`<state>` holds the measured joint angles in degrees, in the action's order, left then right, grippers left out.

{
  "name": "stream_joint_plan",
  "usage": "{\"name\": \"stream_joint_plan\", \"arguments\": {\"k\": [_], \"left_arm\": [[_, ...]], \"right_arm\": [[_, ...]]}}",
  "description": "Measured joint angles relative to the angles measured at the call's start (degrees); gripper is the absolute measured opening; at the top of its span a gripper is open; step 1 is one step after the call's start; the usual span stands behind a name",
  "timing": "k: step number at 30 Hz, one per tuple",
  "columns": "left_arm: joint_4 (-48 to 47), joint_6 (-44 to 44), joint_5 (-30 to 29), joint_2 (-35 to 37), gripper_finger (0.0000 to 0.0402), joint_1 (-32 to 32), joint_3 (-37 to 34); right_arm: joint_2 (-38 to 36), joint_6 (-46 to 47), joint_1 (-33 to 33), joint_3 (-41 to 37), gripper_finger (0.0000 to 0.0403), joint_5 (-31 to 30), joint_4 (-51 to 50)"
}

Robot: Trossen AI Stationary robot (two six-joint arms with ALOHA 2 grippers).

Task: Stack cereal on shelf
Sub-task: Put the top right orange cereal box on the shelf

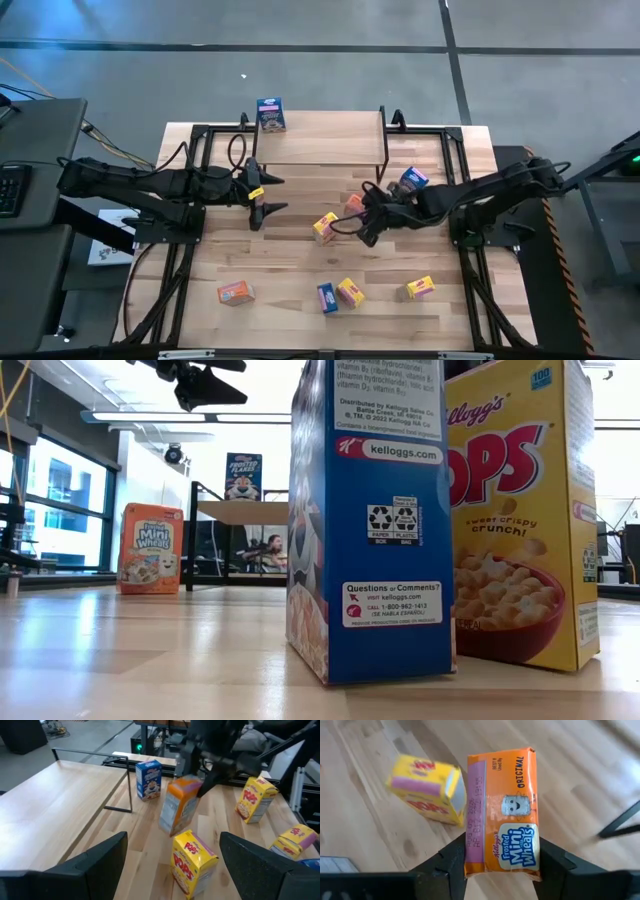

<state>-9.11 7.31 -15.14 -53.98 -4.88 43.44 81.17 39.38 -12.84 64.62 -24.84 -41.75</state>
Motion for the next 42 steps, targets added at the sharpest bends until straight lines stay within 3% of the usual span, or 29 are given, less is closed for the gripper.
{"name": "stream_joint_plan", "arguments": {"k": [14,23,33,42], "left_arm": [[-0.02,-0.96,-1.76,0.01,0.0308,0.04,0.0],[-0.02,-1.13,-1.86,0.0,0.0308,0.04,0.02],[0.0,-3.33,-8.34,0.0,0.0308,0.21,0.02],[1.42,-4.59,-8.92,0.0,0.0308,3.96,0.02]], "right_arm": [[-0.04,-28.56,11.84,20.14,0.0163,7.41,-13.34],[-0.03,-49.73,24.91,28.41,0.0163,20.07,-15.73],[-0.02,-64.02,38.87,32.4,0.0163,25.56,-15.87],[-0.02,-71.61,48.59,32.5,0.0163,30.03,-12.49]]}}
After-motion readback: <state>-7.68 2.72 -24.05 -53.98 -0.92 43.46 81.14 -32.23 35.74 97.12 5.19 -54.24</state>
